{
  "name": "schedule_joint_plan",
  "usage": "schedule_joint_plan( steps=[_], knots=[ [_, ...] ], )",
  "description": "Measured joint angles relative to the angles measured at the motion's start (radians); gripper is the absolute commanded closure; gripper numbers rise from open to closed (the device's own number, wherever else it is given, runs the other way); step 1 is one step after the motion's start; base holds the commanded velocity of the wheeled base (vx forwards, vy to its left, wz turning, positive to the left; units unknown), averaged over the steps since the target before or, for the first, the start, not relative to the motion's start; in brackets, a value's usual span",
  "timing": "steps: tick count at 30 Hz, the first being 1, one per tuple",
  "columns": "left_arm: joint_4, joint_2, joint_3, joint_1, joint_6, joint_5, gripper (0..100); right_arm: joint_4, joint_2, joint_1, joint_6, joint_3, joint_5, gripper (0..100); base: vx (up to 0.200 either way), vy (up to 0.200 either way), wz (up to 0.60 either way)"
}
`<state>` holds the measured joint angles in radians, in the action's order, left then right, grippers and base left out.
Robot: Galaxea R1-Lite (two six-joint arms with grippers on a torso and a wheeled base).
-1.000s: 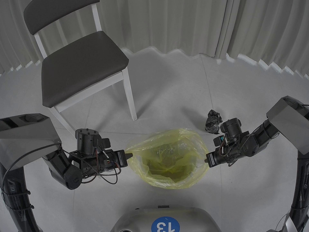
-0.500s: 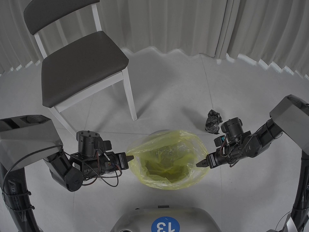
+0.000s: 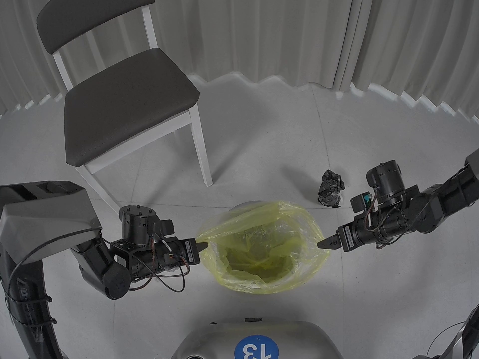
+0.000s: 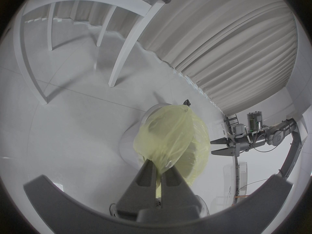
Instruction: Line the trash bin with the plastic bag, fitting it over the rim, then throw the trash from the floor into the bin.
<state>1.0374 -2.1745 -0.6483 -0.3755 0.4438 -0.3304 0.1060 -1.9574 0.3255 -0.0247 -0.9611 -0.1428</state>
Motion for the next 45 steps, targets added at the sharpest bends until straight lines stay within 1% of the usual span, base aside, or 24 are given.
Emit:
schedule_joint_plan(
  steps=[4, 8, 10, 14, 19, 28, 37, 45],
  knots=[
    [-0.005, -0.018, 0.0, 0.018, -0.043, 0.001, 100, -0.027, 0.068, 0.036, 0.0, 0.0, 0.012, 0, 0.0, 0.0, 0.0],
    [-0.008, -0.039, 0.002, 0.057, -0.101, 0.001, 100, -0.038, 0.128, 0.074, 0.001, 0.007, 0.043, 0, 0.0, 0.0, 0.0],
    [-0.007, -0.049, -0.002, 0.069, -0.106, 0.002, 100, -0.04, 0.142, 0.082, 0.001, 0.012, 0.046, 0, 0.0, 0.0, 0.0],
    [0.011, -0.084, -0.015, 0.072, -0.105, 0.002, 100, -0.04, 0.157, 0.091, 0.006, 0.014, 0.047, 0, 0.0, 0.0, 0.0],
    [0.069, -0.139, -0.033, 0.068, -0.099, 0.019, 100, -0.036, 0.16, 0.095, 0.013, 0.014, 0.047, 0, 0.0, 0.0, 0.0],
    [0.09, -0.19, -0.042, 0.06, -0.098, 0.022, 100, -0.034, 0.16, 0.099, 0.013, 0.015, 0.046, 0, 0.0, 0.0, 0.0],
    [0.203, -0.241, -0.044, 0.058, -0.09, 0.022, 100, -0.029, 0.158, 0.099, 0.012, 0.03, 0.044, 0, 0.0, 0.0, 0.0],
    [0.294, -0.317, -0.057, 0.037, -0.062, 0.052, 100, -0.026, 0.141, 0.101, 0.011, 0.032, 0.042, 0, 0.0, 0.0, 0.0]
  ],
)
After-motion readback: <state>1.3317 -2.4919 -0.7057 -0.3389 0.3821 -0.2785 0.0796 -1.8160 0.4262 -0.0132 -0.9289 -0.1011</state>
